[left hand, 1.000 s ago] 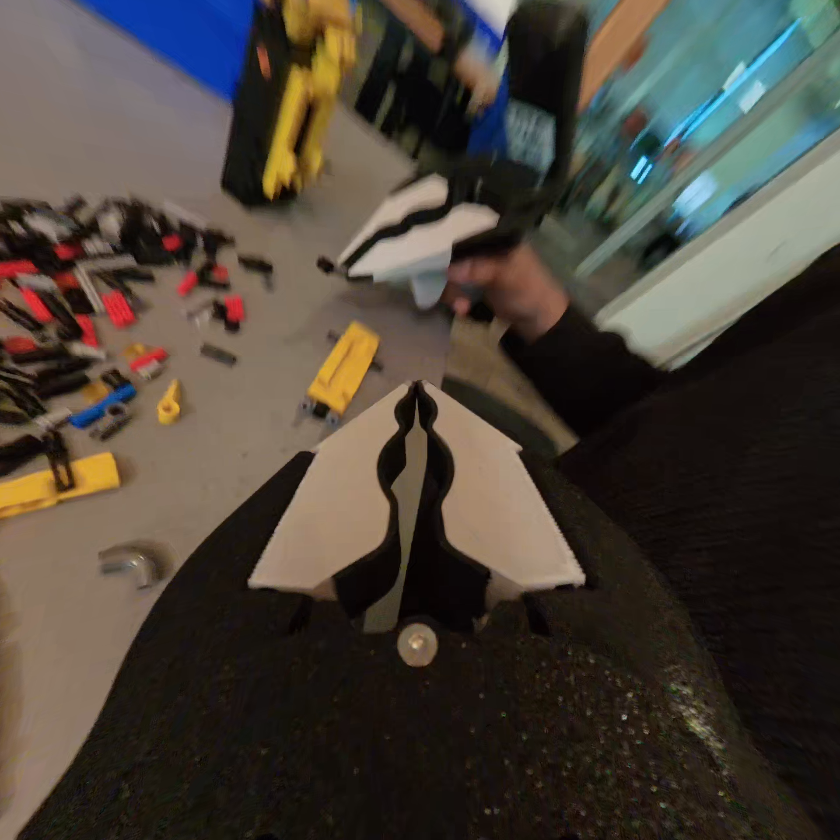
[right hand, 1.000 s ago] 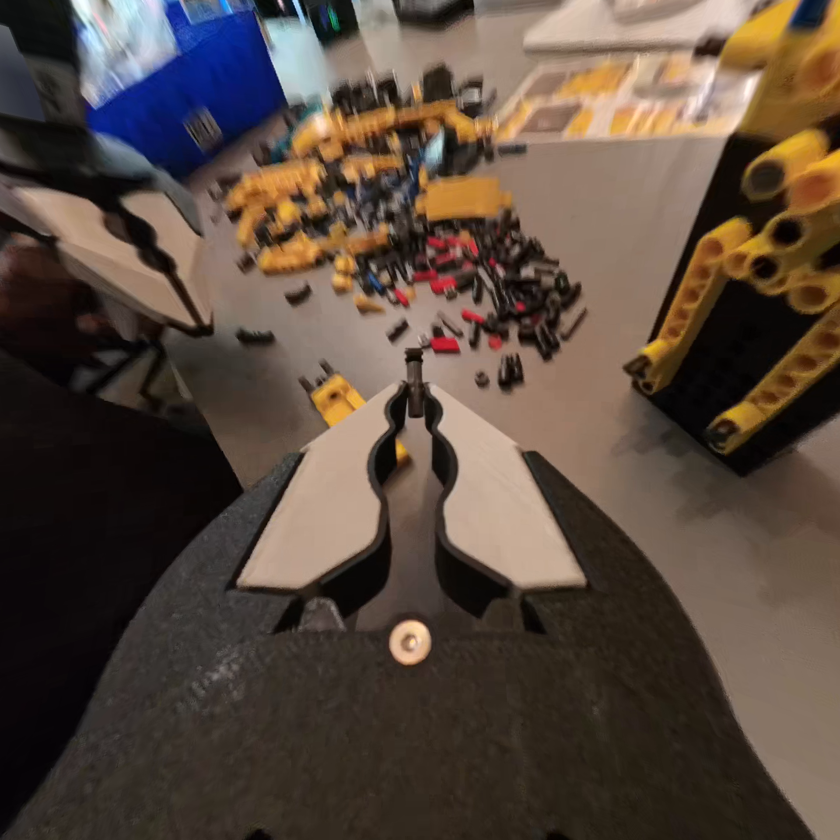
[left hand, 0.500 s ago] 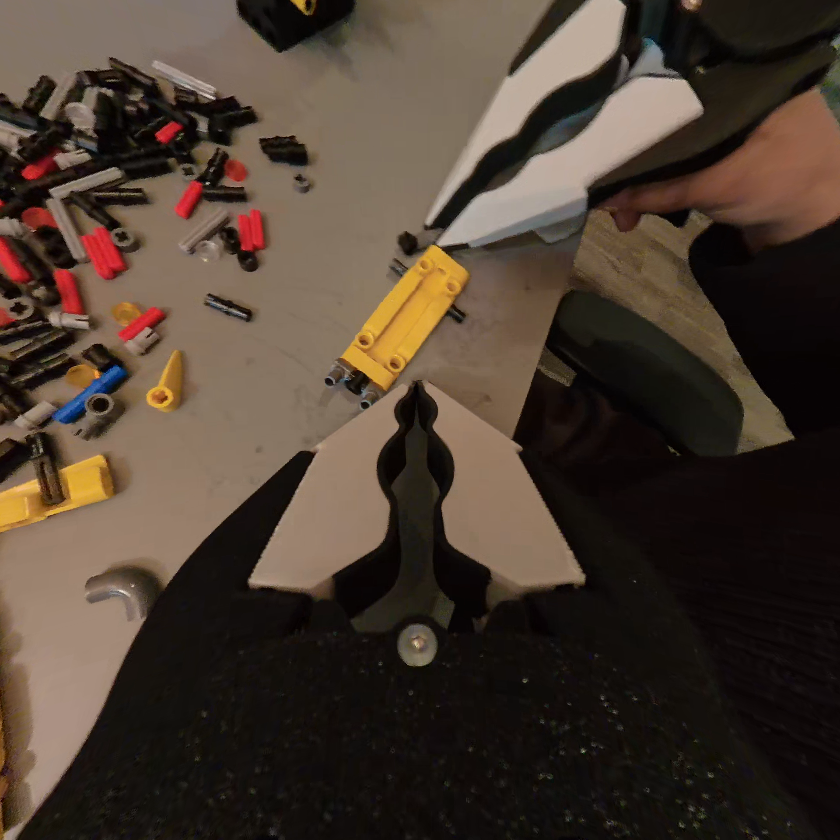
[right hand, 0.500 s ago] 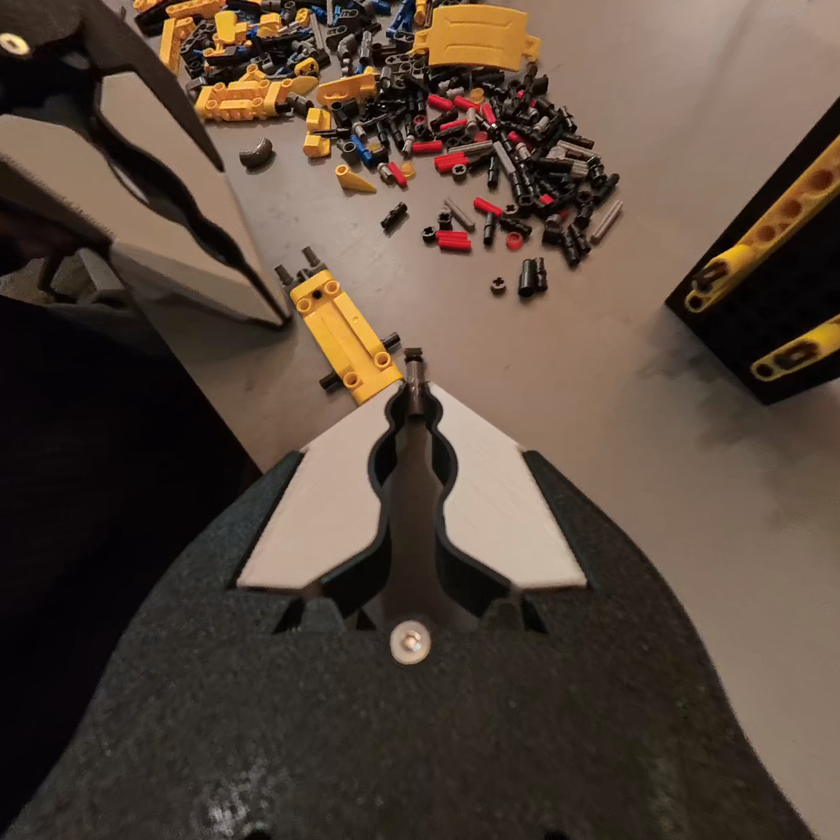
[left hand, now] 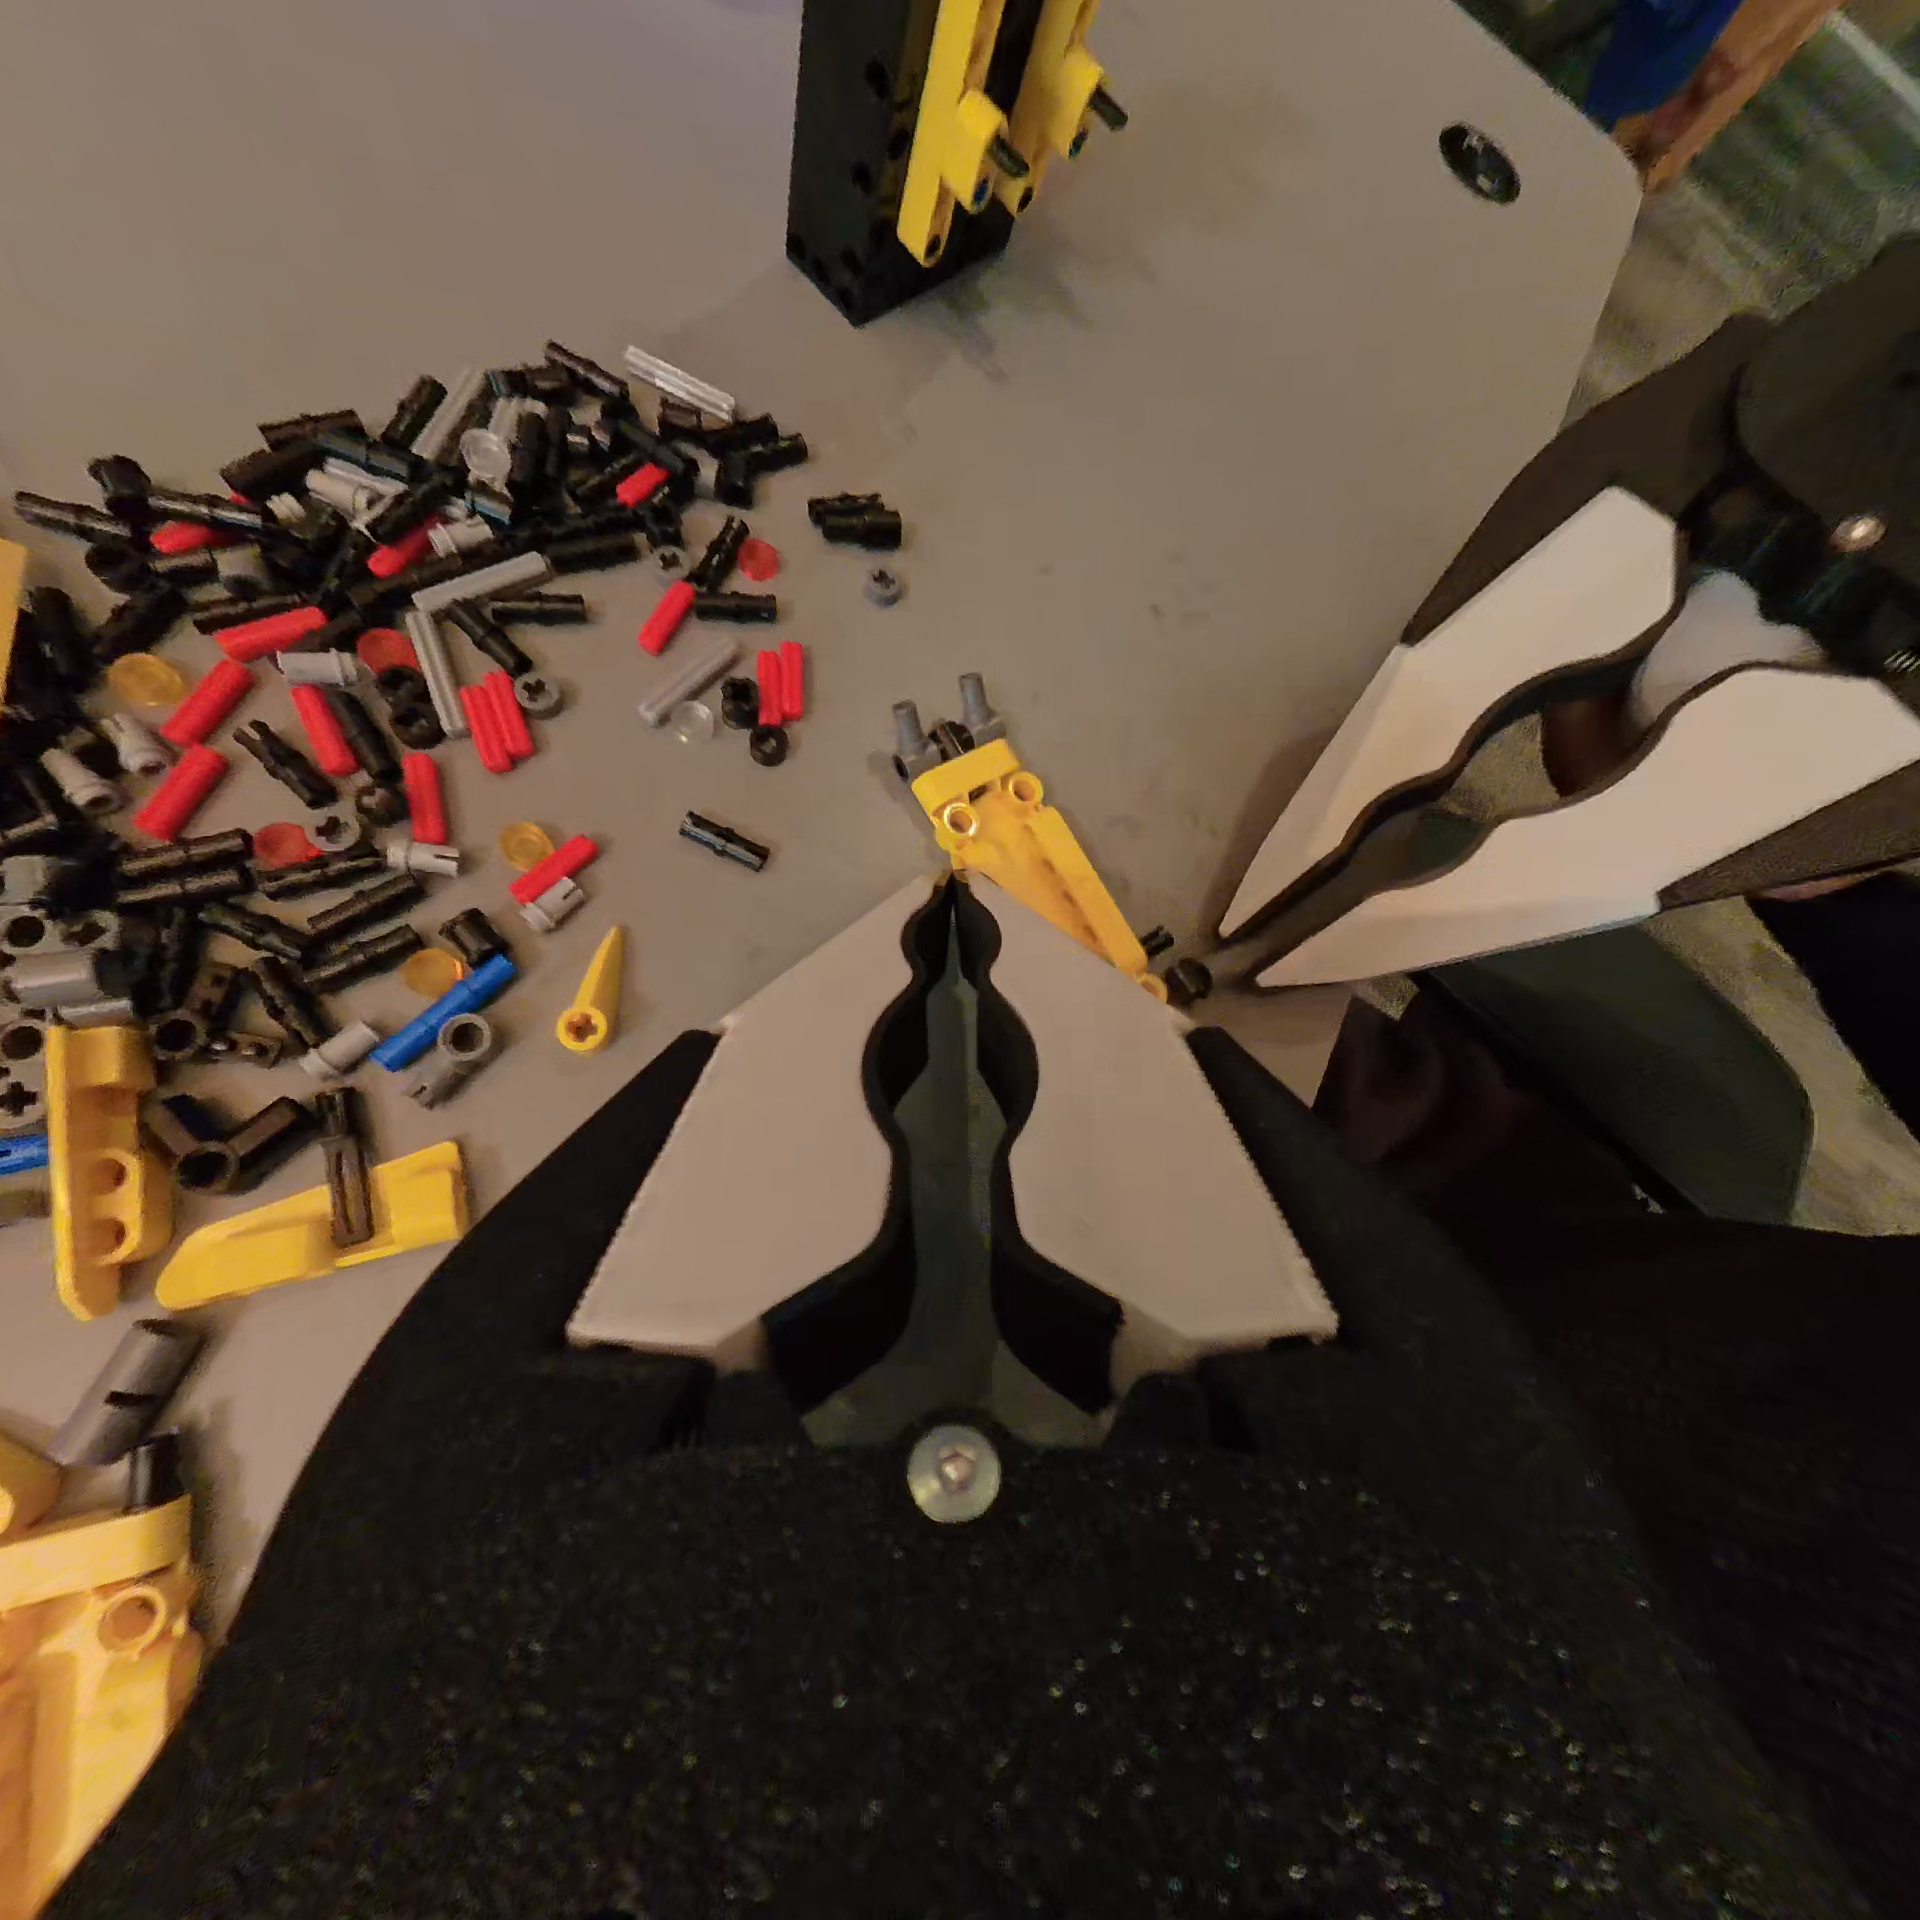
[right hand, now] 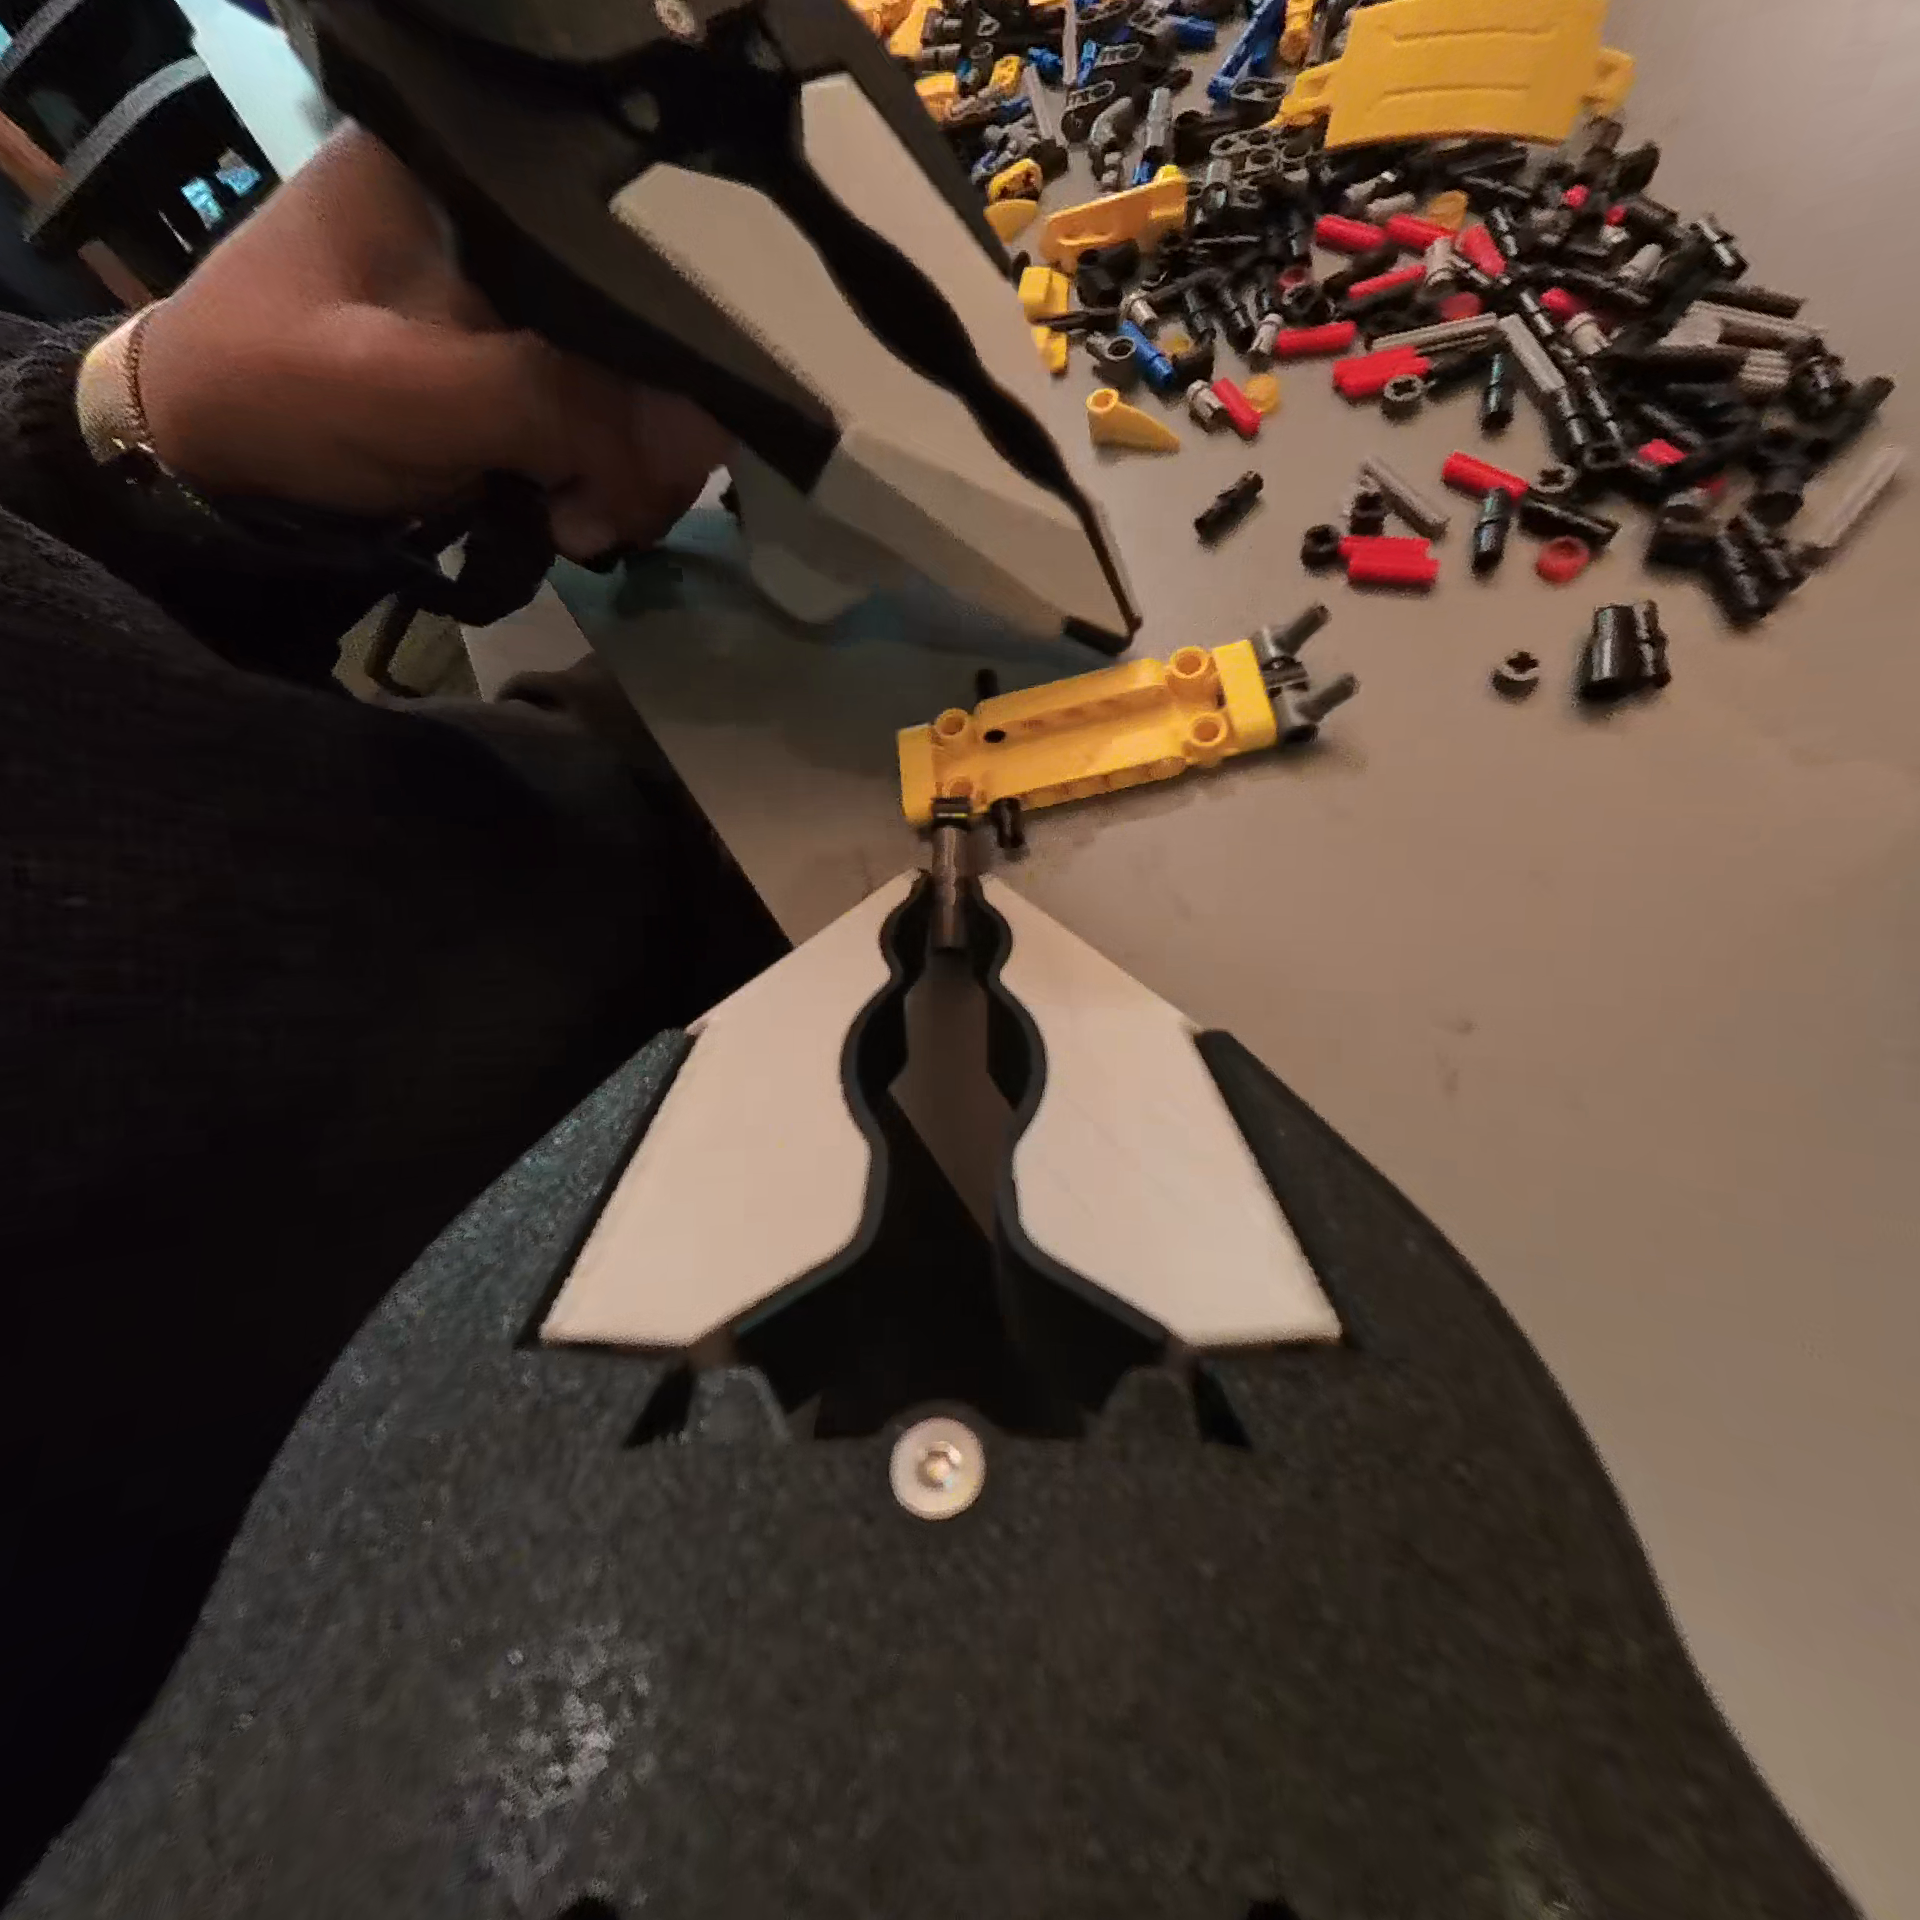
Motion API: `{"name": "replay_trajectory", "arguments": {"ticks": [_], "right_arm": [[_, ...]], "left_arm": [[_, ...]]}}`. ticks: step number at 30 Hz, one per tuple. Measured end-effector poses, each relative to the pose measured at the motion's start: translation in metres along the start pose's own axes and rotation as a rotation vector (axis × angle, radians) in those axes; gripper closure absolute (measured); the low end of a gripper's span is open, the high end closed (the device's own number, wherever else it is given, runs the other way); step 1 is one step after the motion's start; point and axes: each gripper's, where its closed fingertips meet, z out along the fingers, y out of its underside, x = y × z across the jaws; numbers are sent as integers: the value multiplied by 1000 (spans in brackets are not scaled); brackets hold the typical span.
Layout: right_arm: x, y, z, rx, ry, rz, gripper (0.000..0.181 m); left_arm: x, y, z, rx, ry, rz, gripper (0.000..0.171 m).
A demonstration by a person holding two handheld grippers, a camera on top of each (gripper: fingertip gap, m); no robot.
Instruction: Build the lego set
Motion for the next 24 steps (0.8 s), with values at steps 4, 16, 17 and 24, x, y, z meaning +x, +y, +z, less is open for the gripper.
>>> {"name": "replay_trajectory", "arguments": {"ticks": [4, 16, 17, 24], "right_arm": [[3, -2, -4, 12, 10, 2, 175], [-18, -35, -18, 166, -79, -81, 175], [-20, -38, -19, 181, -77, -102, 175], [-28, -63, -33, 302, -33, -261, 175]], "left_arm": [[7, -12, -17, 95, 37, 28, 171], [68, -15, -43, 230, 466, -87, 145], [68, -18, -46, 240, 490, -113, 151], [64, -24, -56, 288, 589, -243, 164]]}}
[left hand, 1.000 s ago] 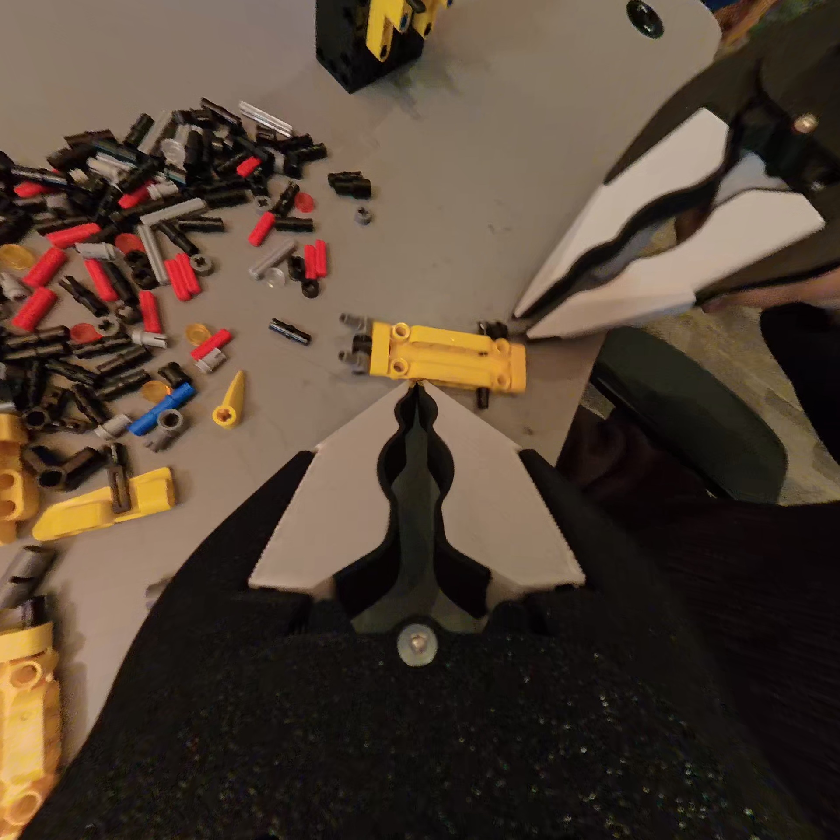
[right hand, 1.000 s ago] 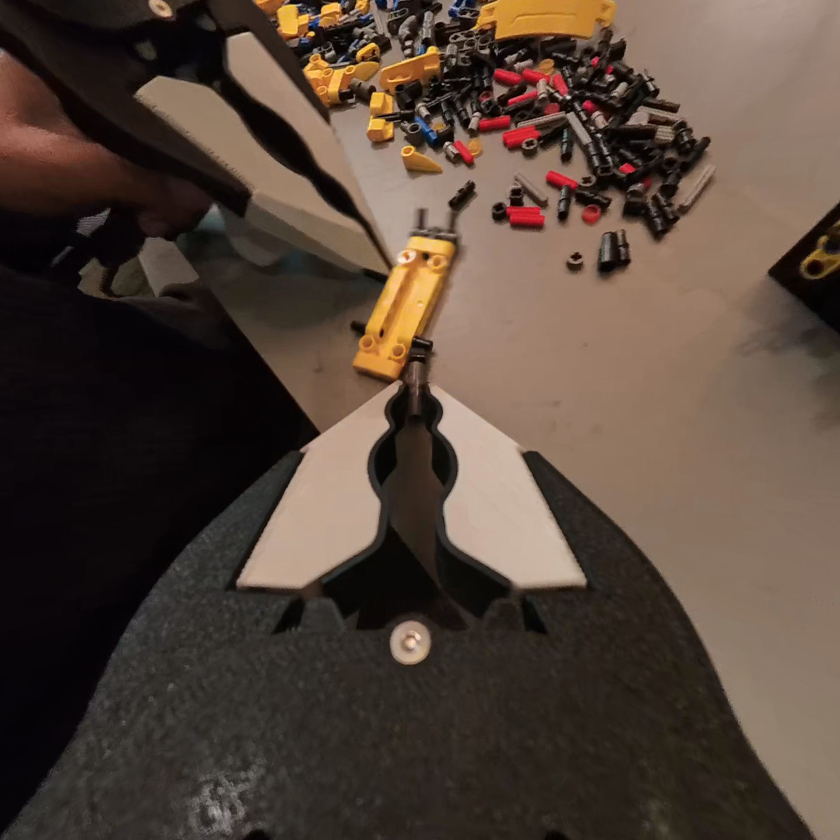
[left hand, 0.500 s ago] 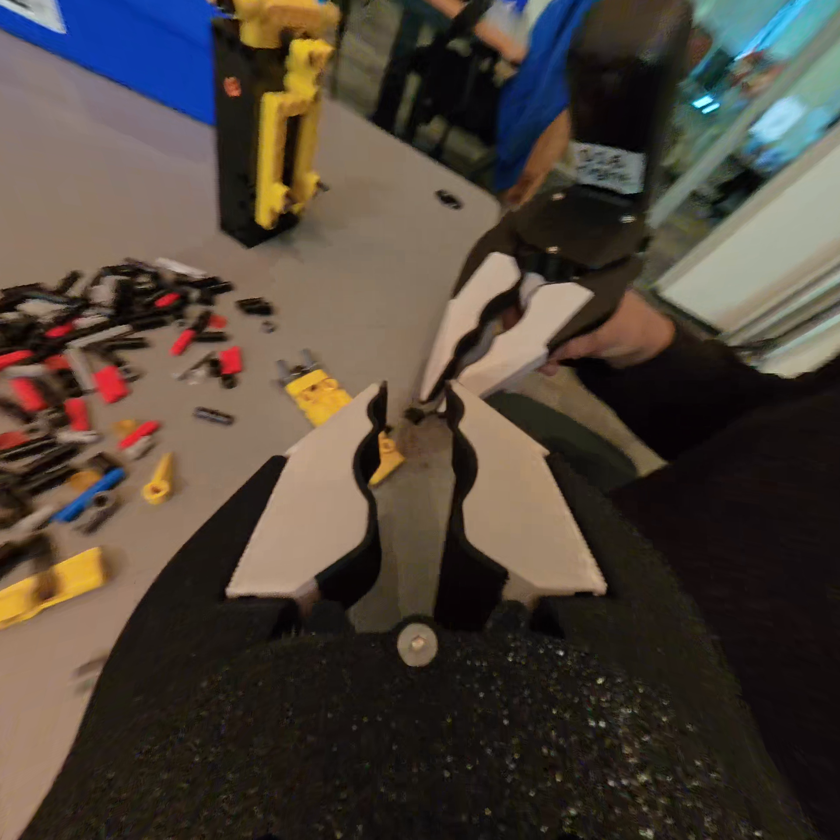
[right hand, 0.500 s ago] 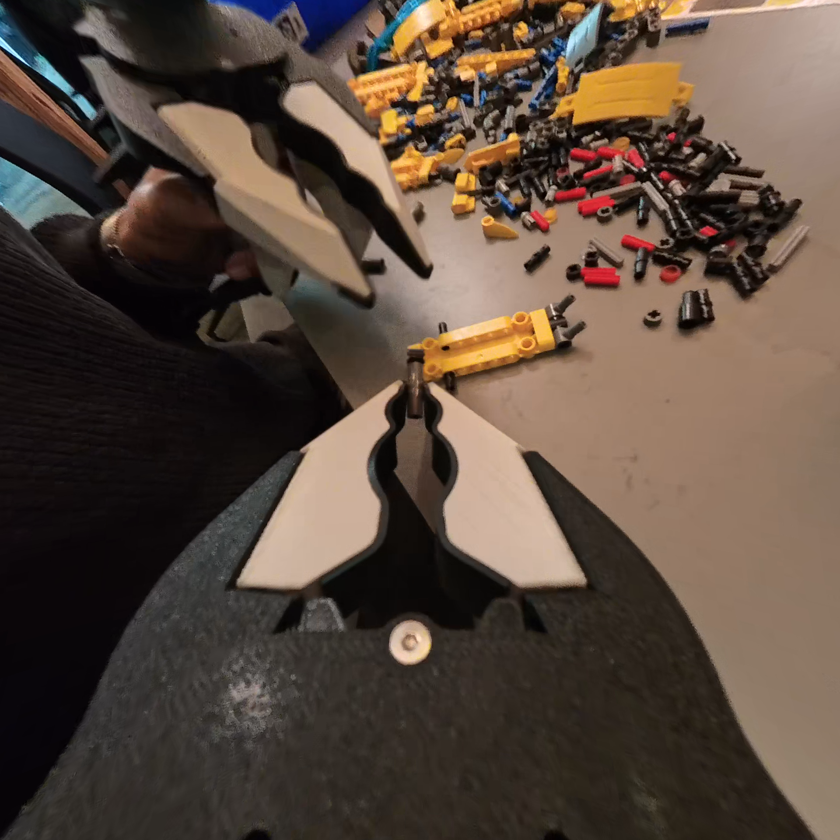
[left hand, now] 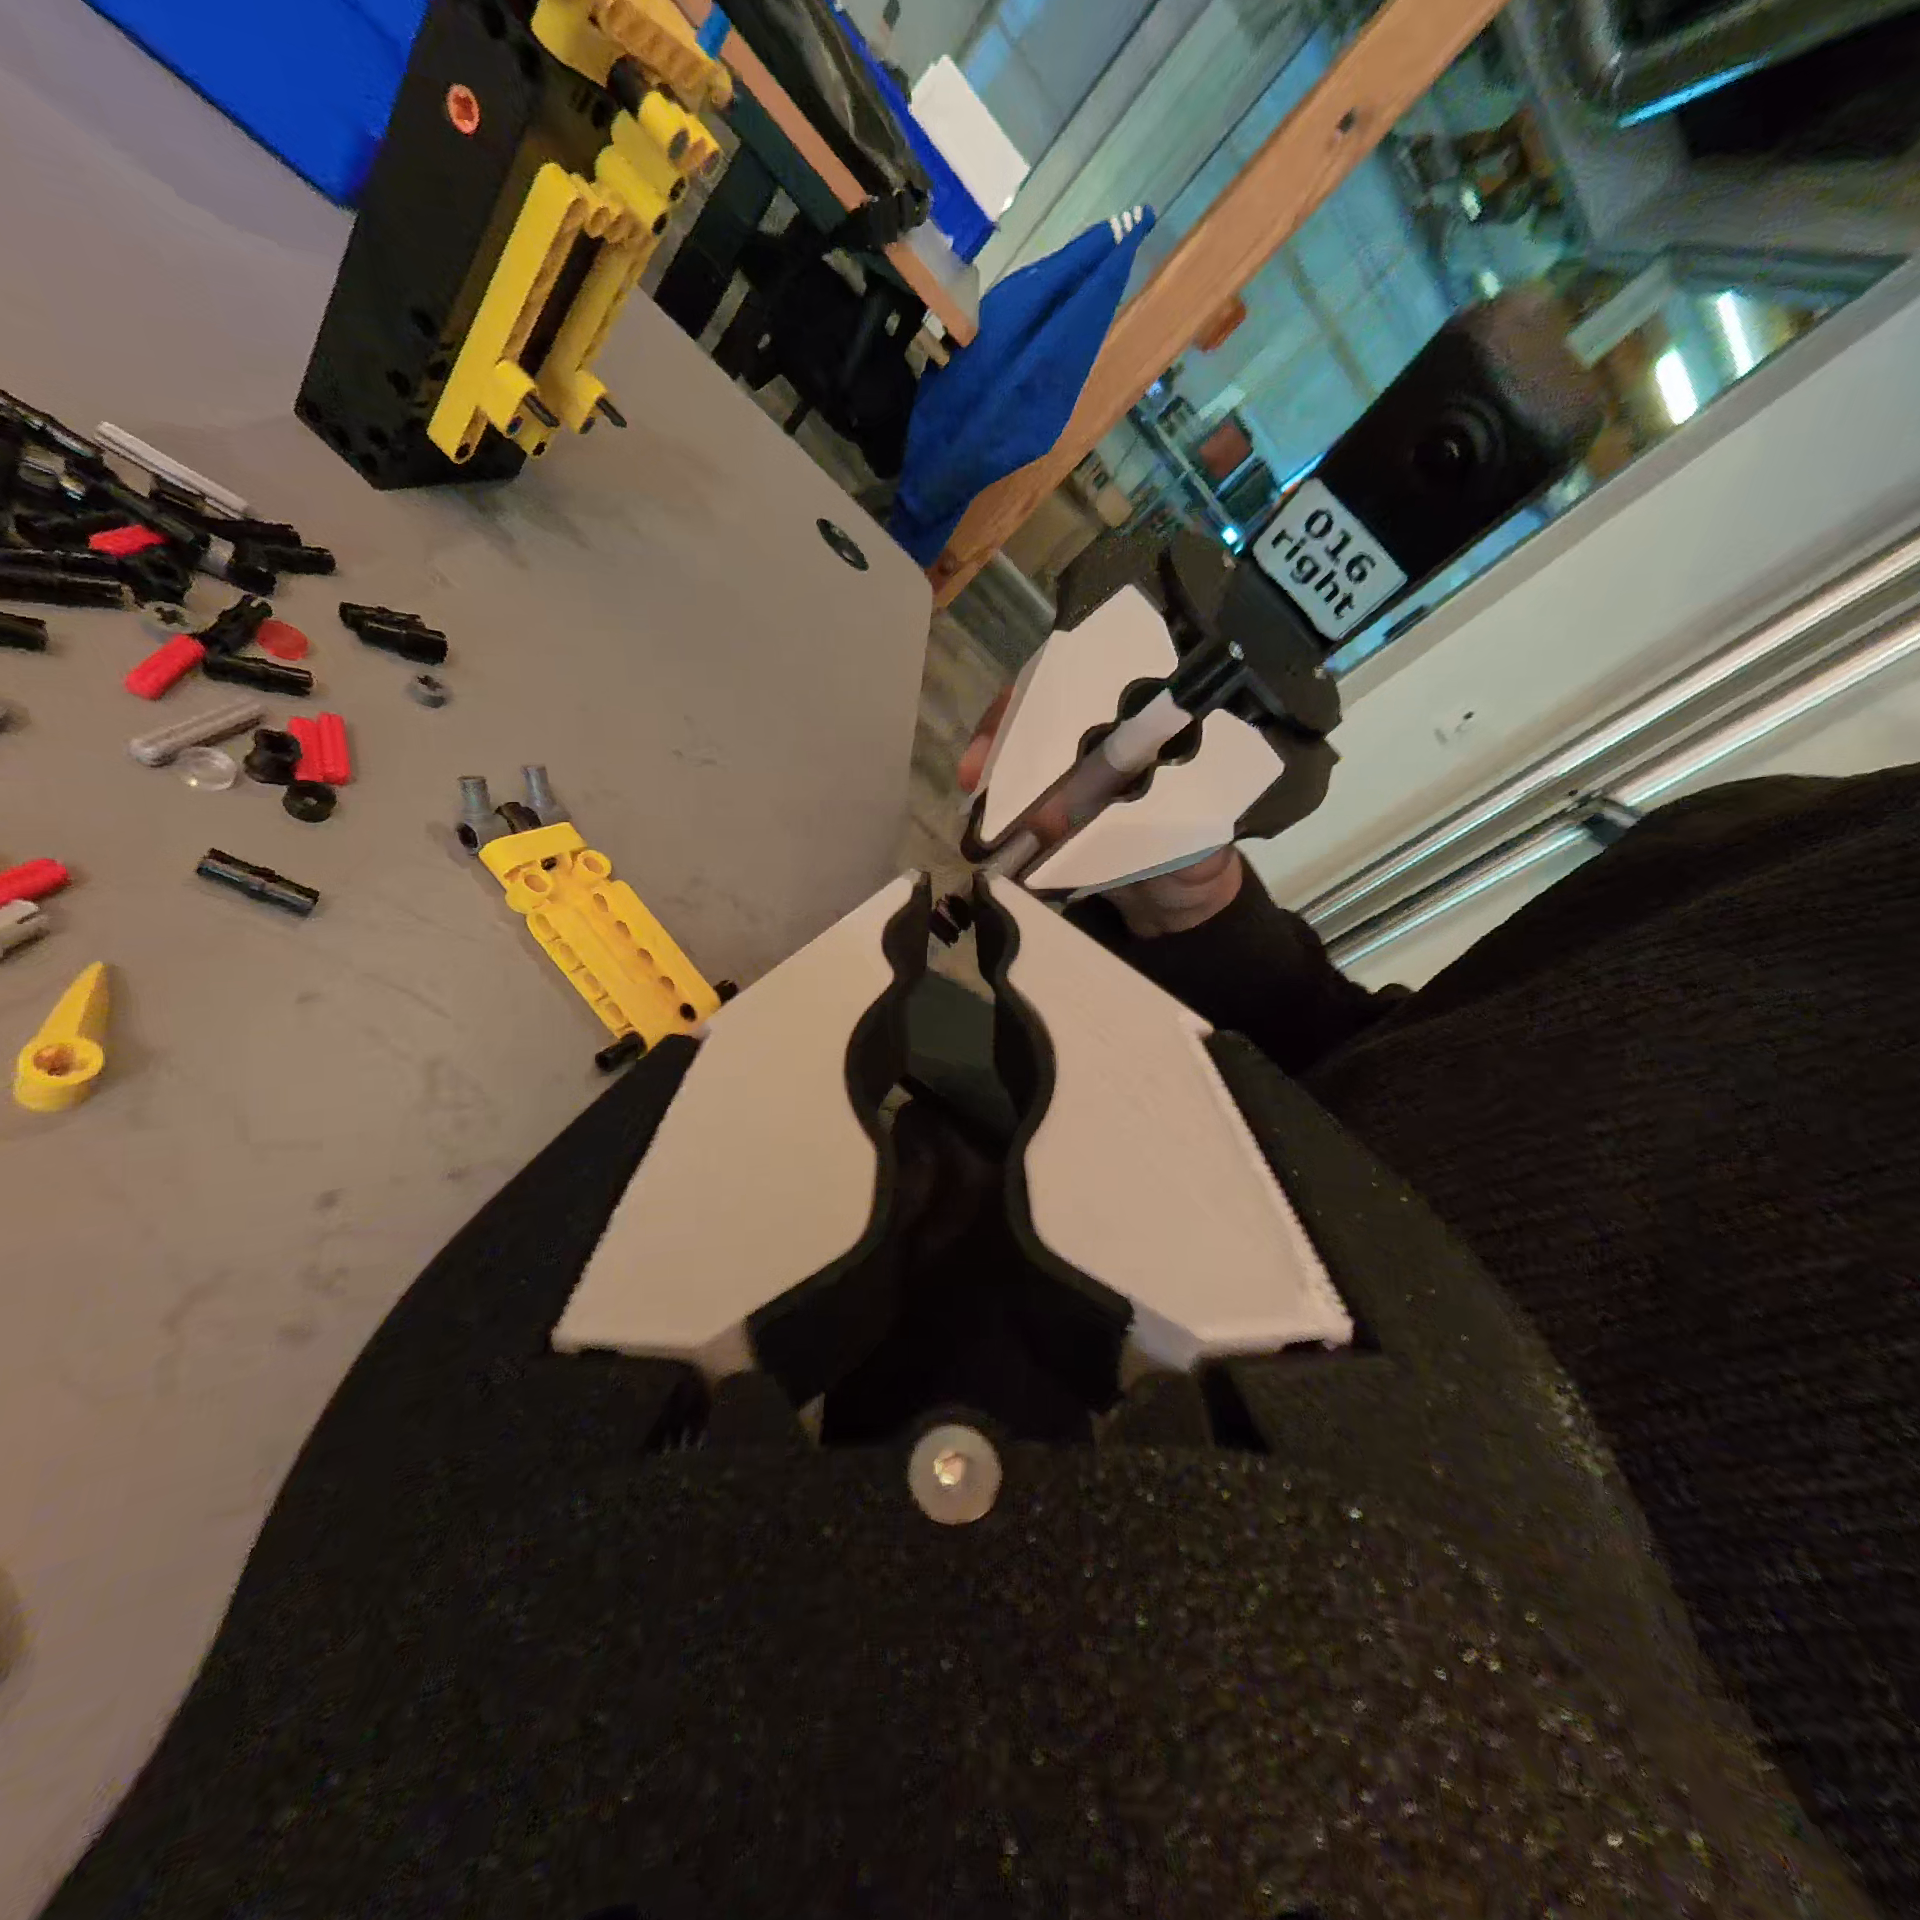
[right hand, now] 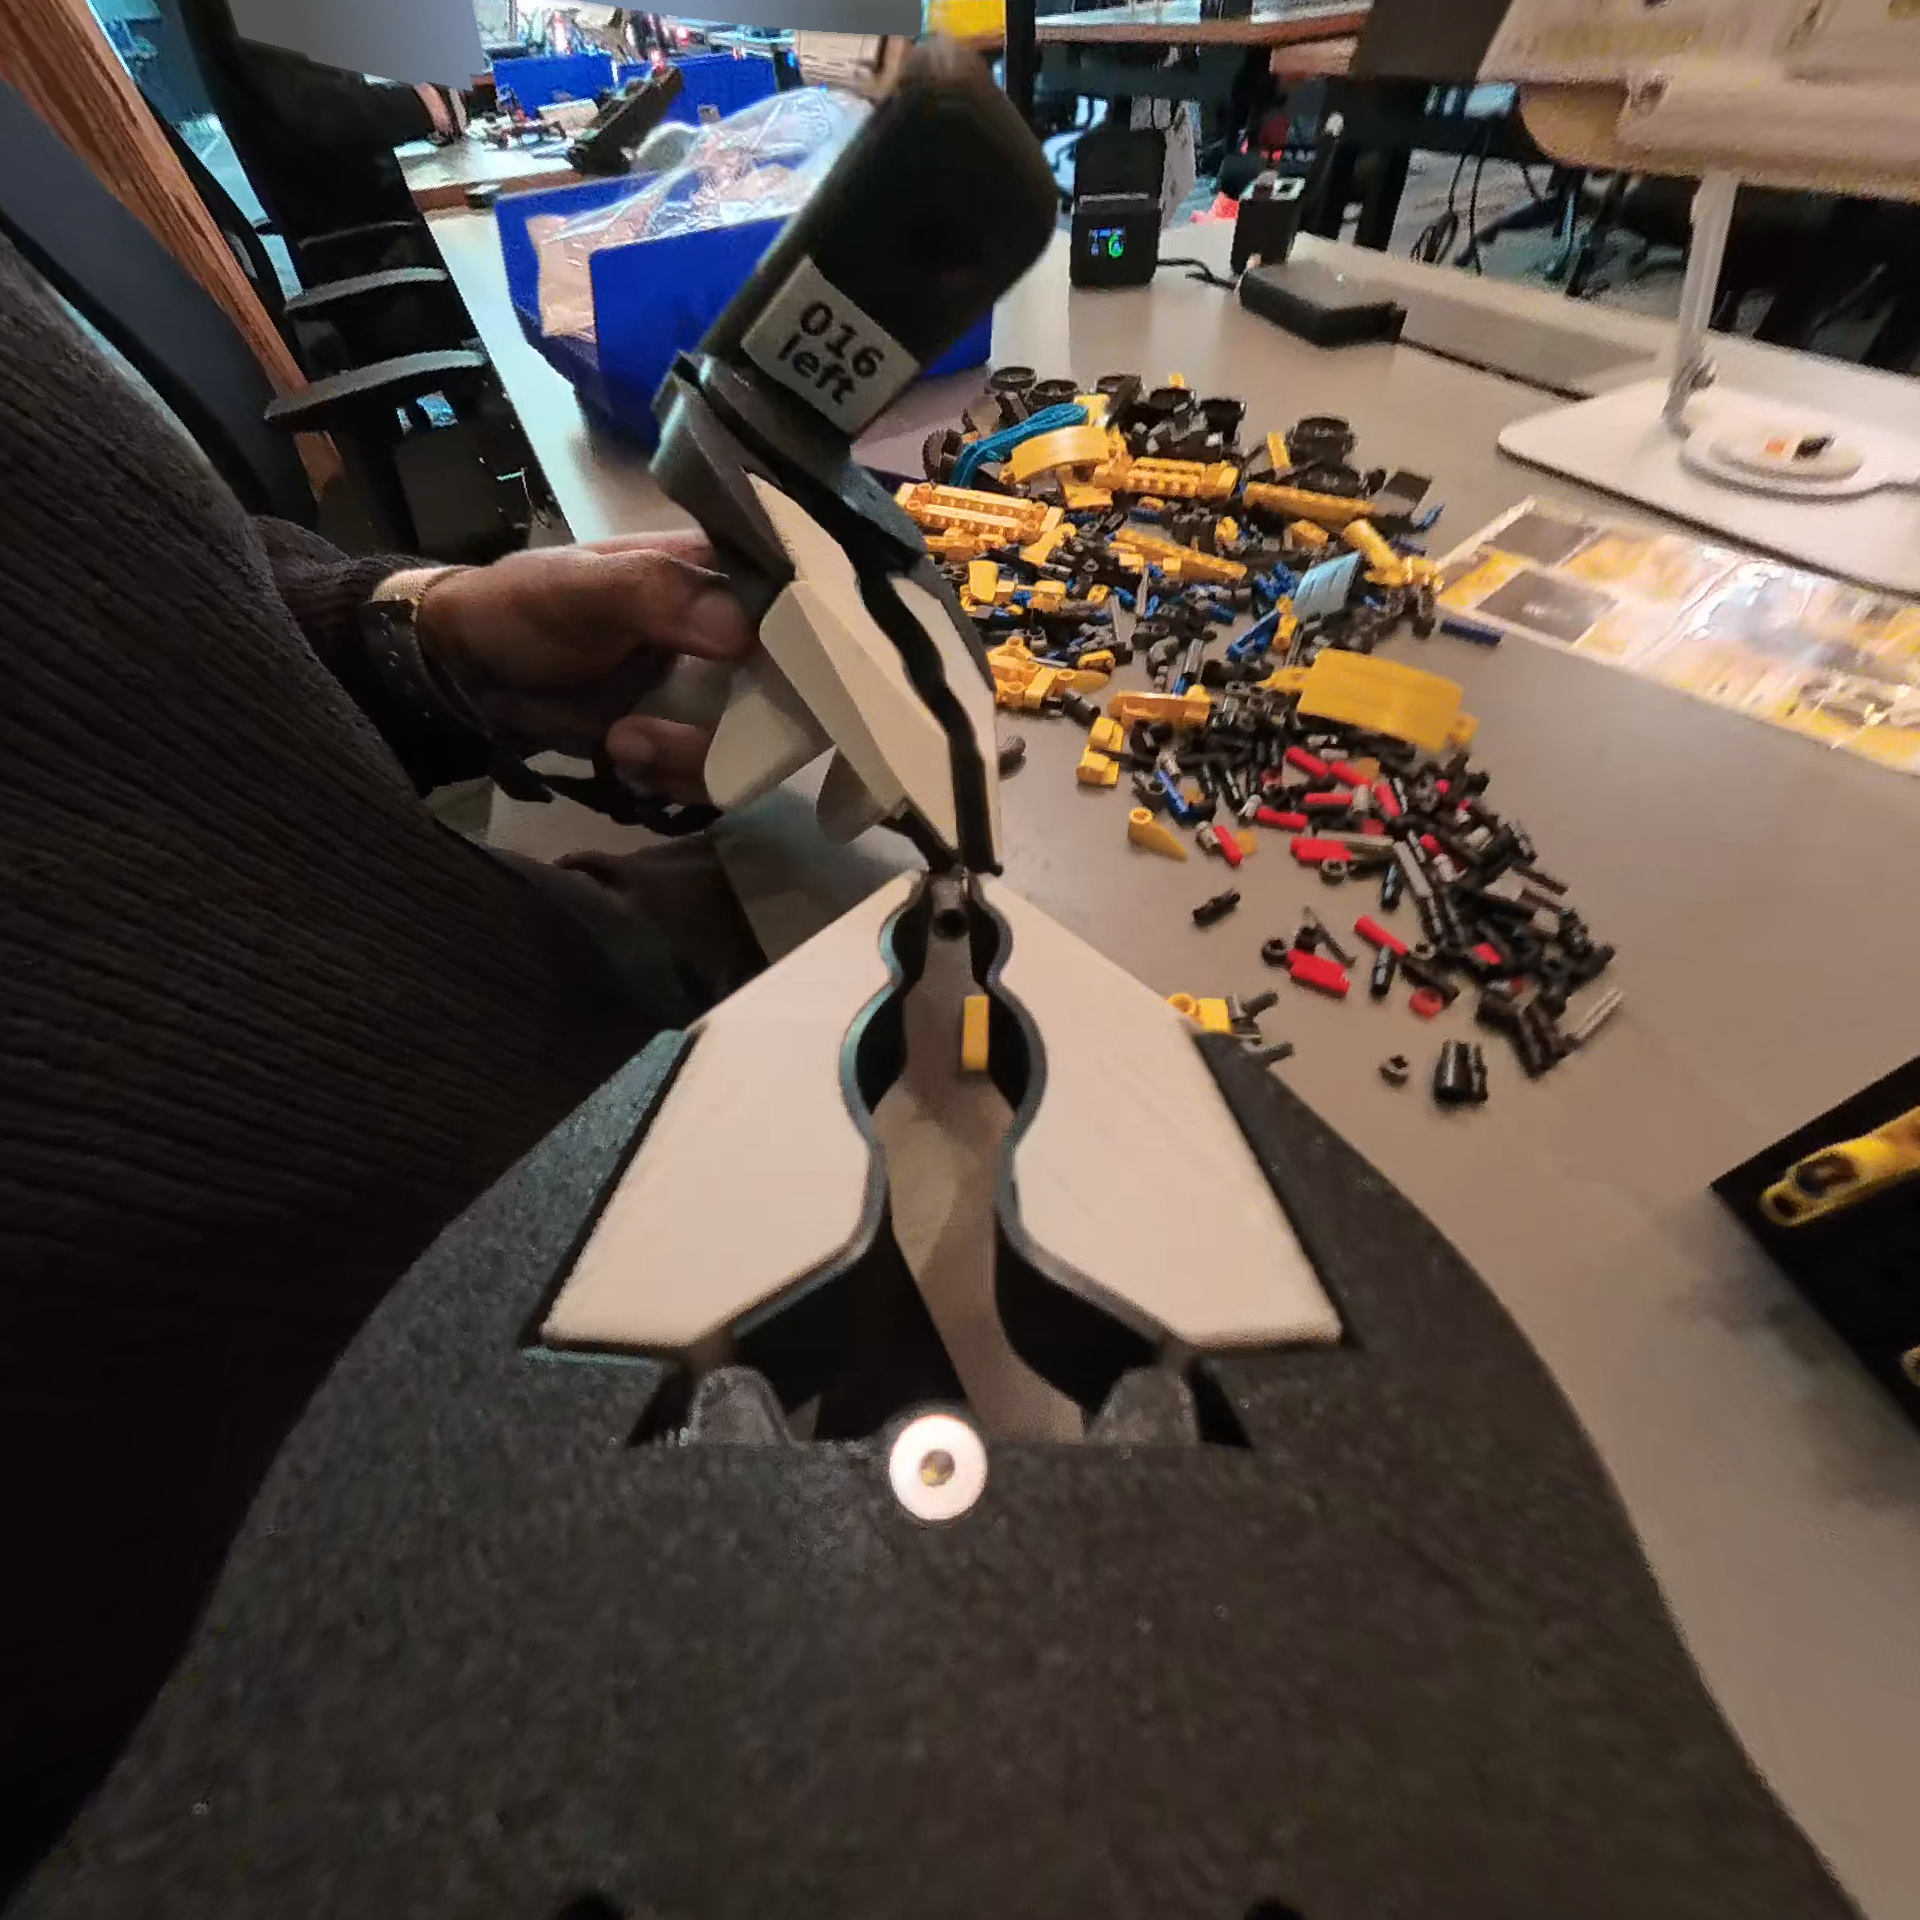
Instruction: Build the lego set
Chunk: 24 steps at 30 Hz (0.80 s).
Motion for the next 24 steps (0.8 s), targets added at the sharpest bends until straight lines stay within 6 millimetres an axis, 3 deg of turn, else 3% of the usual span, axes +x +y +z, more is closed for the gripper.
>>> {"name": "replay_trajectory", "arguments": {"ticks": [5, 11, 16, 19, 21, 24], "right_arm": [[-1, -9, 0, 35, 12, -74, 175], [-3, -18, 0, 90, -28, -63, 175], [-10, -28, 1, 140, -90, -72, 175], [-14, -35, 2, 176, -135, -61, 175], [-17, -42, 1, 213, -173, -43, 174], [-17, -45, 2, 231, -201, -30, 174]], "left_arm": [[5, -6, -4, 44, 55, -33, 165], [18, -9, -8, 86, 172, -90, 146], [25, -7, -10, 101, 212, -97, 145], [31, -5, -13, 103, 252, -104, 149], [32, -6, -17, 121, 262, -95, 164], [33, -12, -24, 166, 275, -102, 166]]}}
